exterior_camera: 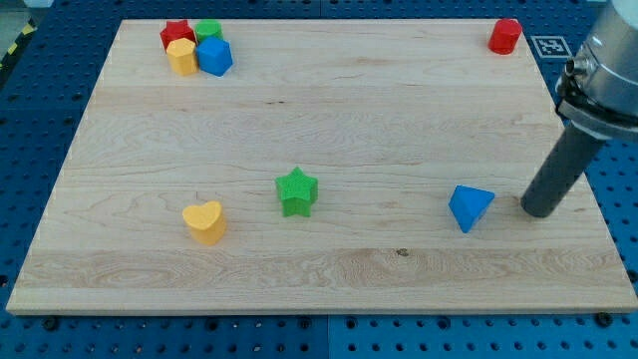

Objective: Slide the blue triangle diagonally top right to the green star

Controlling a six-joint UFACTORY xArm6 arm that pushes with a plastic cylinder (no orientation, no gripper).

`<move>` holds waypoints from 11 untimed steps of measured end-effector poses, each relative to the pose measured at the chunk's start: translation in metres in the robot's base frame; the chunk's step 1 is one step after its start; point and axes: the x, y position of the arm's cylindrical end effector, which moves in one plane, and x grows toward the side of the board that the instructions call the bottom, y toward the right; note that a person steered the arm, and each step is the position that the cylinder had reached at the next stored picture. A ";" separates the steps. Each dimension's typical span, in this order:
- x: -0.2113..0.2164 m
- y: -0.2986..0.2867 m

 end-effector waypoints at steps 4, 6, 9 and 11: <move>0.027 -0.081; -0.009 -0.095; -0.047 -0.058; -0.103 -0.058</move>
